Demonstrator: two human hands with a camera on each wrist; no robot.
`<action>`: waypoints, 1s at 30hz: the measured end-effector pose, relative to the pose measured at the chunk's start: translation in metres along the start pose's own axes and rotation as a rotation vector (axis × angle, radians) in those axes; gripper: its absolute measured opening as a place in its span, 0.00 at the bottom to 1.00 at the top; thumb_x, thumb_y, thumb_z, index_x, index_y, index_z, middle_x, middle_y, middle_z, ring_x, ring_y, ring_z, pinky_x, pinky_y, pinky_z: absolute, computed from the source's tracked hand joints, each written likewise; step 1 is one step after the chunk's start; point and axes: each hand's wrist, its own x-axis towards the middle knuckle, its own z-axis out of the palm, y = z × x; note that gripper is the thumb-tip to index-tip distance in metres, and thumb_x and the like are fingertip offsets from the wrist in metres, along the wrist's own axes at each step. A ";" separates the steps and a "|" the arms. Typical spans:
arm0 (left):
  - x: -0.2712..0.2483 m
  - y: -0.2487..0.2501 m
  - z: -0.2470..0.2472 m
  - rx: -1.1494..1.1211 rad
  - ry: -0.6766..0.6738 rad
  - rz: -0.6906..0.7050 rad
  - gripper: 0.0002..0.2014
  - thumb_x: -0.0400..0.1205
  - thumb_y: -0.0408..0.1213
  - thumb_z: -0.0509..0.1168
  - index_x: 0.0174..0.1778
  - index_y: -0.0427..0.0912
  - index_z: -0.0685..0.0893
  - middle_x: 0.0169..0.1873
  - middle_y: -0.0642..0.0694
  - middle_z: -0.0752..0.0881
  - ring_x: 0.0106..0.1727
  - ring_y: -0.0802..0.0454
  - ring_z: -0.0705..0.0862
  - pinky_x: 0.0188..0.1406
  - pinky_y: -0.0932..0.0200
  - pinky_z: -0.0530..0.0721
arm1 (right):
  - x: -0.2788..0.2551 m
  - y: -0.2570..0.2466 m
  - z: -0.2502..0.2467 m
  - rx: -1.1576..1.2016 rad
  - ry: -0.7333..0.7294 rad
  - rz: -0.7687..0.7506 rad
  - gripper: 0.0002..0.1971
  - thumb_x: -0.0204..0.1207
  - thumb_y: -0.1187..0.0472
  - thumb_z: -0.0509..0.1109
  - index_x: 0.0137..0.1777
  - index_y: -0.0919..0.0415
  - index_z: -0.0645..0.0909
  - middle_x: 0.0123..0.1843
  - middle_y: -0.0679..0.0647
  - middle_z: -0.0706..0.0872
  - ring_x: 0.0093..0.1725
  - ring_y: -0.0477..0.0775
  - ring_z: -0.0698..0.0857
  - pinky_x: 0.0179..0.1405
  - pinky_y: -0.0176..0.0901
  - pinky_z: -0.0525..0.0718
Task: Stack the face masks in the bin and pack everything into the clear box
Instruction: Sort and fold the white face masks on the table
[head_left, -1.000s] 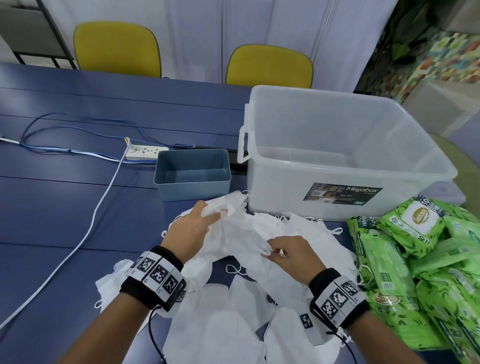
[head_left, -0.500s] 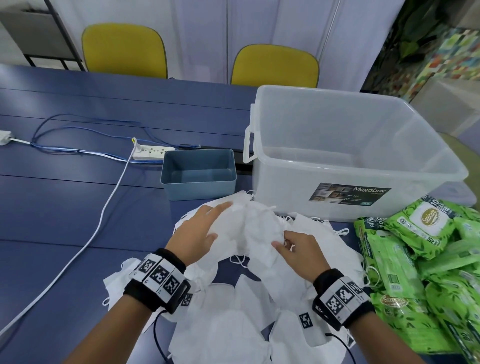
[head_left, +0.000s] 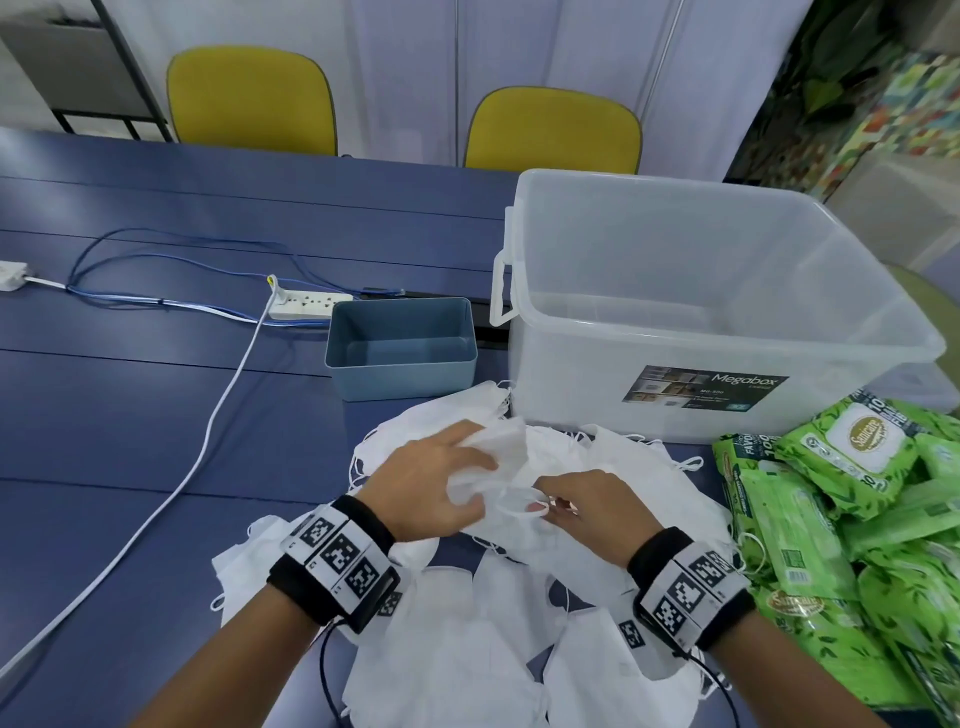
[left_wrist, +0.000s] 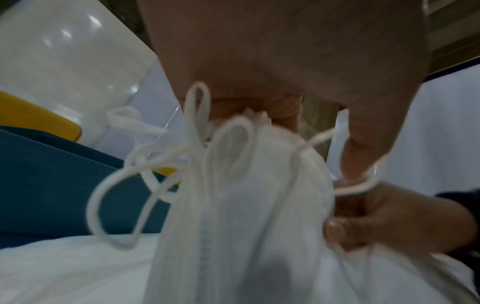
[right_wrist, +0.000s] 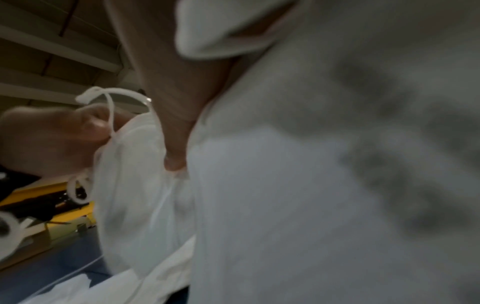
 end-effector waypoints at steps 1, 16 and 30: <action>0.001 0.004 0.003 0.026 -0.028 0.012 0.27 0.66 0.61 0.56 0.54 0.54 0.87 0.62 0.56 0.78 0.54 0.51 0.83 0.51 0.53 0.82 | 0.002 -0.002 -0.002 0.024 0.006 -0.004 0.14 0.80 0.42 0.61 0.38 0.49 0.73 0.31 0.45 0.75 0.35 0.48 0.74 0.38 0.48 0.75; 0.006 -0.005 0.021 -0.871 0.426 -0.488 0.12 0.85 0.40 0.60 0.55 0.36 0.84 0.45 0.48 0.88 0.47 0.54 0.87 0.41 0.74 0.79 | 0.001 0.013 0.004 0.535 0.274 0.242 0.09 0.69 0.46 0.77 0.45 0.44 0.83 0.22 0.43 0.76 0.28 0.42 0.75 0.36 0.36 0.75; 0.001 -0.019 0.024 -0.593 0.154 -0.356 0.18 0.62 0.64 0.72 0.43 0.60 0.86 0.61 0.45 0.83 0.75 0.50 0.71 0.74 0.47 0.69 | 0.005 0.006 0.001 0.631 0.329 0.187 0.11 0.78 0.55 0.72 0.37 0.50 0.74 0.24 0.44 0.72 0.29 0.48 0.70 0.32 0.39 0.73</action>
